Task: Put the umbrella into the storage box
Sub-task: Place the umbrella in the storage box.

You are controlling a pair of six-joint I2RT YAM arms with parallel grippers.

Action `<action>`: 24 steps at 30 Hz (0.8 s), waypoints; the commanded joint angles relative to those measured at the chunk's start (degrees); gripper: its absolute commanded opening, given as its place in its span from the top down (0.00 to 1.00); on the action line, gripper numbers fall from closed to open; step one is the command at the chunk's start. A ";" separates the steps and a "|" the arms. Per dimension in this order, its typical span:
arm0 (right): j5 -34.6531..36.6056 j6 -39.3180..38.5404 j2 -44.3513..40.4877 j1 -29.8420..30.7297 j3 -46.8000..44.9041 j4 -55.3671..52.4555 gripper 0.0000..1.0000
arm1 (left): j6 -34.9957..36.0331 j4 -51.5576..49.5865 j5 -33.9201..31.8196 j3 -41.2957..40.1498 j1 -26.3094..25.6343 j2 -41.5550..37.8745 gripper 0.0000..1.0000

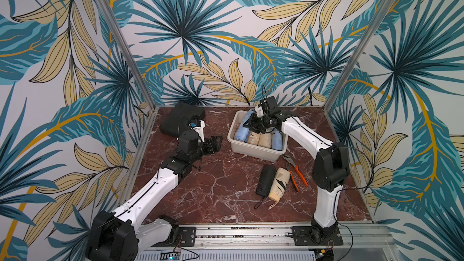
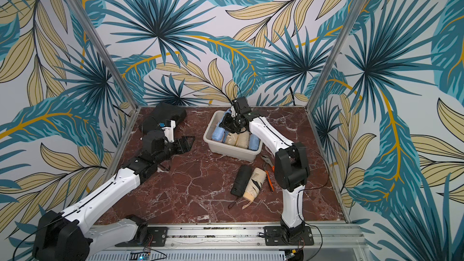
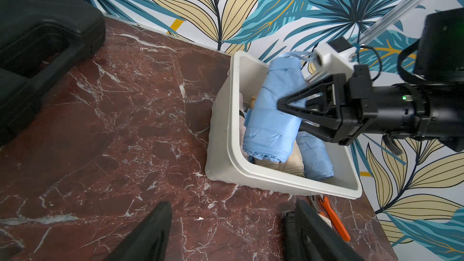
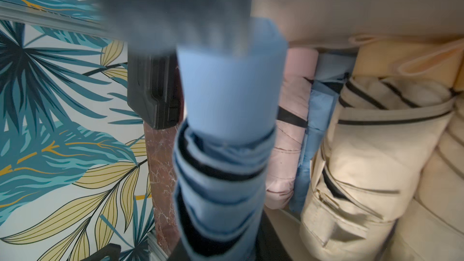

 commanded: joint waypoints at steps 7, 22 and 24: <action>-7.36 -3.40 5.17 0.60 3.75 -3.78 0.71 | 0.03 1.40 -0.34 -0.61 -1.67 -1.15 0.20; 8.30 -13.35 -4.00 -0.40 0.87 -5.60 0.22 | -4.50 2.57 -14.08 -2.88 -14.87 0.48 0.19; 9.88 -14.82 -6.45 -0.81 -0.74 -5.54 0.20 | -4.80 2.98 -18.17 -3.02 -18.80 1.65 0.19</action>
